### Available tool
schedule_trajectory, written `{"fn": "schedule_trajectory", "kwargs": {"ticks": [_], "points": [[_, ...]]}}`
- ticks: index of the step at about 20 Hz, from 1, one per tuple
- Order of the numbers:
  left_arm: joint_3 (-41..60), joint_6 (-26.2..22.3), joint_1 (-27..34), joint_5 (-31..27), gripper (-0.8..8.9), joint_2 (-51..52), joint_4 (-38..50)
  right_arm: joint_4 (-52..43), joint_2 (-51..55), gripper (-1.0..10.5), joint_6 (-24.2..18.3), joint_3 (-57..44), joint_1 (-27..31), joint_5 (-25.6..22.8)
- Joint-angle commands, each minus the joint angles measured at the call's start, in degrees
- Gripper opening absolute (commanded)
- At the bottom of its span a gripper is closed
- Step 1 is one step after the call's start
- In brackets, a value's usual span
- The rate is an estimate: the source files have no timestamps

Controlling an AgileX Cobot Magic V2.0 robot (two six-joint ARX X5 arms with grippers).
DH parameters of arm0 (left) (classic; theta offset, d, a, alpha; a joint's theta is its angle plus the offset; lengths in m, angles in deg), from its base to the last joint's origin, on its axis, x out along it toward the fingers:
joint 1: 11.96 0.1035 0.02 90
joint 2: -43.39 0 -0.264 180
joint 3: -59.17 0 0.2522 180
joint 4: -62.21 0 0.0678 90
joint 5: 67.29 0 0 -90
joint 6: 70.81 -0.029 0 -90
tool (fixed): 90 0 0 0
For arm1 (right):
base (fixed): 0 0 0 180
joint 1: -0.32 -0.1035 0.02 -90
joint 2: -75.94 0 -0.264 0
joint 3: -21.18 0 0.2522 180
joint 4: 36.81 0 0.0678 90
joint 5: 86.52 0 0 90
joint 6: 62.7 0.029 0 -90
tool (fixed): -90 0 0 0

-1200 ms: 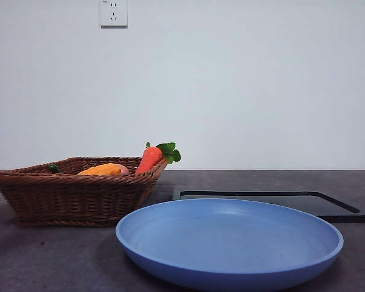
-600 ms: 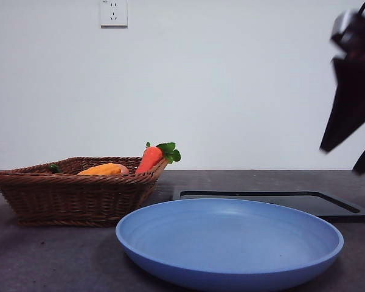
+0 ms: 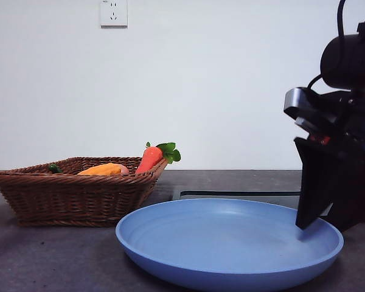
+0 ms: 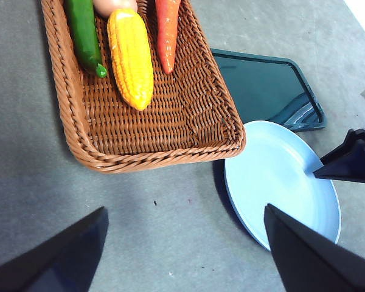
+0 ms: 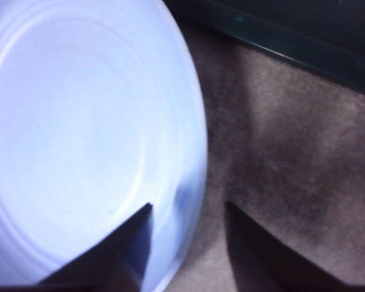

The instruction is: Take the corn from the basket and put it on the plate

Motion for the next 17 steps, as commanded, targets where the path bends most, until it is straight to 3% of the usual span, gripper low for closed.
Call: {"fn": "schedule_trajectory", "kwargs": {"ticks": [1,3,10,14,17], "points": [[-1.0,-0.1,0.0,0.3,4.17,-0.3,0.7,-1.1,-1.2,0.8,0.2,0.9,-0.3,0.0],[-1.0,-0.1,0.0,0.3,4.16,-0.3,0.7,-1.5,-1.2,0.1,0.2,0.9,-0.3,0.0],[-2.1,0.1,0.0,-0.1,4.15,-2.2,2.1,-0.5,0.1,0.0,2.1,1.0,-0.1,0.1],[-6.1,0.1,-0.6,-0.5,4.15,-6.9,3.7,5.2,6.6,0.0,1.6,1.7,-0.1,0.1],[-10.3,0.0,-2.9,-4.1,4.15,-12.8,4.8,9.2,13.6,0.0,1.7,2.4,0.5,-0.1]]}}
